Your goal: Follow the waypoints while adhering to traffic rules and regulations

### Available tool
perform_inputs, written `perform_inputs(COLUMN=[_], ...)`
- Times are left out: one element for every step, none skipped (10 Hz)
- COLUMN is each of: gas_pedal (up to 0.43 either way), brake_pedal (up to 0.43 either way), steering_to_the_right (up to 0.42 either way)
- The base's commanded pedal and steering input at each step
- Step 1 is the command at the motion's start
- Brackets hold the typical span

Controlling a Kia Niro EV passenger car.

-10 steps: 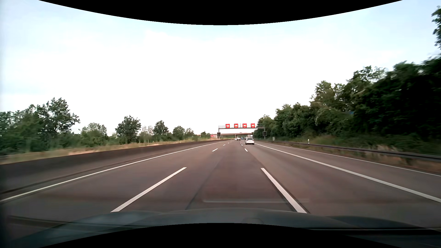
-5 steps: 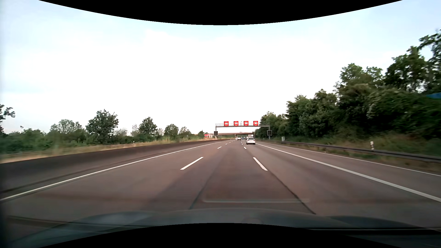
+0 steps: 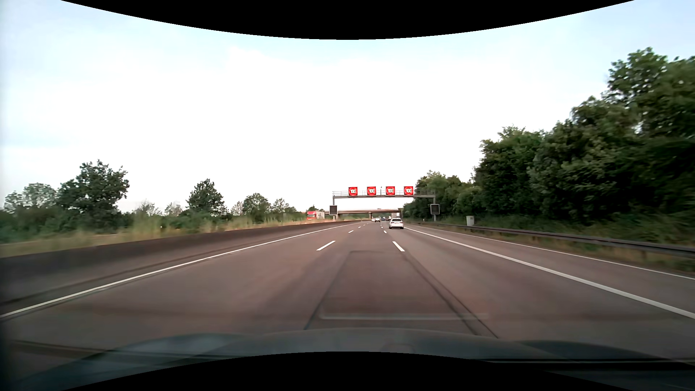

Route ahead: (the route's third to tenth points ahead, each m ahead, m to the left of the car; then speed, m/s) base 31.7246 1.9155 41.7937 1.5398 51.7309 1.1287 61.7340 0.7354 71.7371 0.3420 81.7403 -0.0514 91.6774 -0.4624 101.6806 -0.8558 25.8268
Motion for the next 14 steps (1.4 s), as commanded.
perform_inputs(gas_pedal=[0.189, 0.189, 0.189, 0.189, 0.189, 0.189, 0.189, 0.189, 0.189, 0.189, 0.189, 0.189, 0.189, 0.189], brake_pedal=[0.0, 0.0, 0.0, 0.0, 0.0, 0.0, 0.0, 0.0, 0.0, 0.0, 0.0, 0.0, 0.0, 0.0], steering_to_the_right=[-0.001, -0.001, -0.001, -0.001, 0.0, 0.0, 0.0, 0.0, 0.0, 0.0, 0.0, 0.0, 0.0, 0.0])
